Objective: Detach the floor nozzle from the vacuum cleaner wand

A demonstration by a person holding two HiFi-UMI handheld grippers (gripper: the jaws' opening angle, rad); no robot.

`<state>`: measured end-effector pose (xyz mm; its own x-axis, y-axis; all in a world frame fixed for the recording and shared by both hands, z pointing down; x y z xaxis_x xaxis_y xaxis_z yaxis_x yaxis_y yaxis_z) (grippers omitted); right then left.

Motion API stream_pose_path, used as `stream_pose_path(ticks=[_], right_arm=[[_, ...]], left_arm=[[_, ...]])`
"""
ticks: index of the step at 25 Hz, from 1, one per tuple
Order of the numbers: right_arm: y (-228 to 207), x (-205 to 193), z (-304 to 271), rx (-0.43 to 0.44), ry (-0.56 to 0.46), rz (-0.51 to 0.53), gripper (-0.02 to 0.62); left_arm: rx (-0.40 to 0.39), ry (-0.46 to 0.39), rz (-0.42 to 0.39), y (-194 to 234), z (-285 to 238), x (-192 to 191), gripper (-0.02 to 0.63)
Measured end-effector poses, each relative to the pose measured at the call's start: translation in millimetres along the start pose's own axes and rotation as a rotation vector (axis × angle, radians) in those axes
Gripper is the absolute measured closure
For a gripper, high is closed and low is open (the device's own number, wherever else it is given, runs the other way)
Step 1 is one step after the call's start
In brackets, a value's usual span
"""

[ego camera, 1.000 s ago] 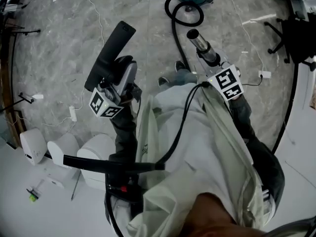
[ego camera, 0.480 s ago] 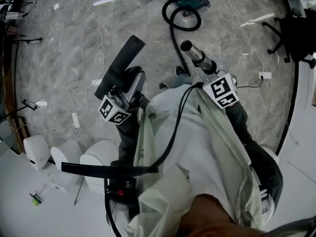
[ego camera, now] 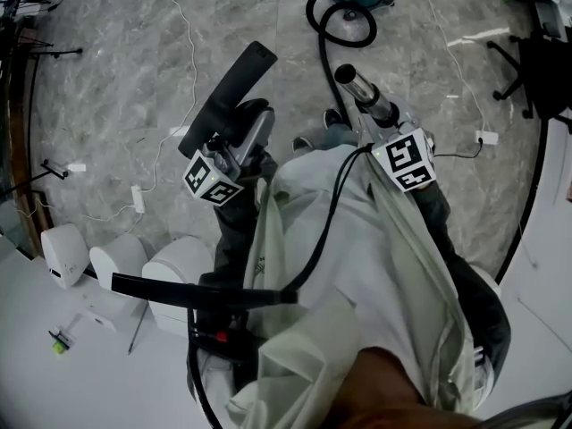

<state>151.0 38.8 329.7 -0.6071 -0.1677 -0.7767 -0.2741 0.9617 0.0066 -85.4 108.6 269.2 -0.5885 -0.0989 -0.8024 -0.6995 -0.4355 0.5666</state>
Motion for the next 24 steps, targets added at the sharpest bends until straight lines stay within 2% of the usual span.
stream_pose_path(ticks=[18, 24], right_arm=[[14.8, 1.9, -15.8, 0.043, 0.032, 0.031, 0.554], [18.9, 1.4, -14.8, 0.060, 0.045, 0.046, 0.554]], left_arm=[[-0.008, 0.013, 0.055, 6.3, 0.2, -4.2, 0.531], [-0.017, -0.011, 0.090, 5.7, -1.1, -3.4, 0.531]])
Point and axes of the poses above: the fingertips, and each gripper's own axes: z backward along the fingers, y to its left, x out of its top, the point moved 6 cm from there along z, backward along the fingers, and after that the axes turned 12 degrees about x, right-handed, at the moved point
